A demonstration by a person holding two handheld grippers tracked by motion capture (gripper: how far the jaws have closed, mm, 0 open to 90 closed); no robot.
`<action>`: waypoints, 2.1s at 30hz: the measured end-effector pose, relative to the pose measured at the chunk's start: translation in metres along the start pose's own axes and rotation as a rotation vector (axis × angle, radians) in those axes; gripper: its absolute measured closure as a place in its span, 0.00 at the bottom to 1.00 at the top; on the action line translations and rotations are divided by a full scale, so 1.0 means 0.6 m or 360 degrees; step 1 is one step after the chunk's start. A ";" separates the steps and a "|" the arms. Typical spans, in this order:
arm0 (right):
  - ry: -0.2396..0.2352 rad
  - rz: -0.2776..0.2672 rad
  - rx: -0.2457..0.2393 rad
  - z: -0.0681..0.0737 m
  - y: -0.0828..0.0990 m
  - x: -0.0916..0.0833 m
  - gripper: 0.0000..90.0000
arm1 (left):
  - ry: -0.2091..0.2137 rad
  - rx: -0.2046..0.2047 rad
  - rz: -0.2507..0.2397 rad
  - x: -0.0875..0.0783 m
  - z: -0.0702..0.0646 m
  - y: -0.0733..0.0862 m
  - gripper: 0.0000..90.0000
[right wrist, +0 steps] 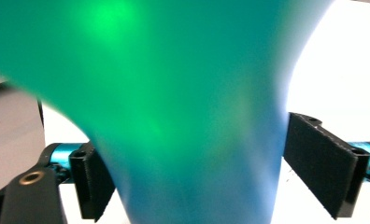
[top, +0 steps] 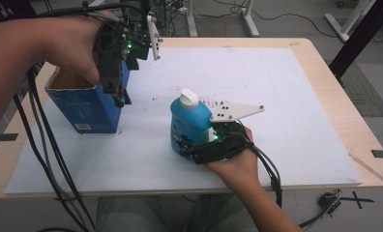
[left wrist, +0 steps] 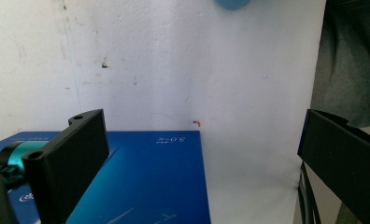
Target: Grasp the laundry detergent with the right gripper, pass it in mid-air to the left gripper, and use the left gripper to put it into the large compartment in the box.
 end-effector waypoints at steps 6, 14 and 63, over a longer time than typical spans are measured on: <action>-0.0016 -0.0030 -0.0019 0.002 0.001 0.001 0.26 | -0.0001 0.0005 0.0005 0.001 0.001 -0.001 0.02; -0.0023 -0.0051 -0.0034 0.003 -0.002 0.002 0.31 | -0.0004 0.0007 0.0008 0.002 0.001 -0.002 0.02; -0.0076 -0.0131 -0.0163 -0.008 -0.018 -0.014 0.51 | -0.0003 0.0019 0.0002 0.000 -0.008 -0.008 0.02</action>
Point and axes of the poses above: each handheld gripper's, and its own axes: x roughly forward along the jaws, y roughly out of its underside, z roughly to its left, the point moved 4 cm from there along x, roughly forward along the jaws, and after that the axes turned 15 degrees about -x, right-handed, at the moved point
